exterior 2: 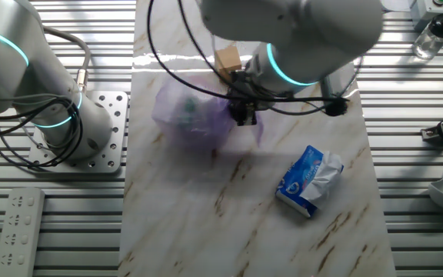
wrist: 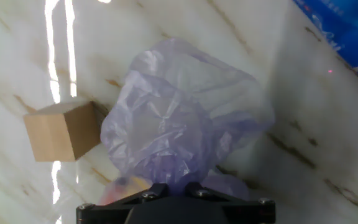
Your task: Pick up a bag of things
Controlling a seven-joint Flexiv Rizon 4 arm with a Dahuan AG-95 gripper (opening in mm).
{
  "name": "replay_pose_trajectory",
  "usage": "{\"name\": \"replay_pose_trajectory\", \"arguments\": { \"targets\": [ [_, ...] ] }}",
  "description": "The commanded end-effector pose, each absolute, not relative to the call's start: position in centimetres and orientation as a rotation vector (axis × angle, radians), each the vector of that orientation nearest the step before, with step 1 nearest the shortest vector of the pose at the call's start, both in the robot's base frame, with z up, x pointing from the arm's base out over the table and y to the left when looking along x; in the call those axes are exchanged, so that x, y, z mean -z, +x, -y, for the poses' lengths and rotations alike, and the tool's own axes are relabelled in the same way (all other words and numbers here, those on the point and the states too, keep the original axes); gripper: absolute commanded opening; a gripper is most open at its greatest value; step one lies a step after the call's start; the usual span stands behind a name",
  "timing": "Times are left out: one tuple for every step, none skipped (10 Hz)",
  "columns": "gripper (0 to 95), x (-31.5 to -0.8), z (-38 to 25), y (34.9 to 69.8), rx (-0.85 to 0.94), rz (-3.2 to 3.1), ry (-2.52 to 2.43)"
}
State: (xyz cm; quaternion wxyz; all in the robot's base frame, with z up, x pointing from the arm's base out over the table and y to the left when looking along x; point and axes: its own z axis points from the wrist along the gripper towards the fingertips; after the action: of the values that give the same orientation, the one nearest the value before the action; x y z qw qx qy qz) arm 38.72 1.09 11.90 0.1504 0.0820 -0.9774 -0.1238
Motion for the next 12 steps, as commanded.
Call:
{"name": "replay_pose_trajectory", "arguments": {
  "targets": [
    [0.0, -14.5, -1.5, 39.5, 0.386, 2.783, 0.243],
    [0.0, -15.1, -1.7, 39.6, 0.390, 2.778, 0.243],
    [0.0, -16.8, -2.2, 40.0, 0.395, 2.760, 0.234],
    [0.0, -17.7, -2.6, 40.1, 0.394, 2.749, 0.226],
    [0.0, -18.8, -3.1, 40.1, 0.389, 2.740, 0.213],
    [0.0, -20.0, -3.4, 40.1, 0.388, 2.733, 0.215],
    [0.0, -21.0, -3.5, 40.2, 0.387, 2.731, 0.213],
    [0.0, -22.6, -3.4, 40.4, 0.385, 2.723, 0.211],
    [0.0, -23.7, -3.4, 40.6, 0.384, 2.716, 0.211],
    [0.0, -25.5, -3.4, 40.8, 0.372, 2.712, 0.223],
    [0.0, -26.8, -3.6, 41.0, 0.377, 2.709, 0.213],
    [0.0, -28.0, -3.9, 41.1, 0.372, 2.701, 0.199]
  ]
}}
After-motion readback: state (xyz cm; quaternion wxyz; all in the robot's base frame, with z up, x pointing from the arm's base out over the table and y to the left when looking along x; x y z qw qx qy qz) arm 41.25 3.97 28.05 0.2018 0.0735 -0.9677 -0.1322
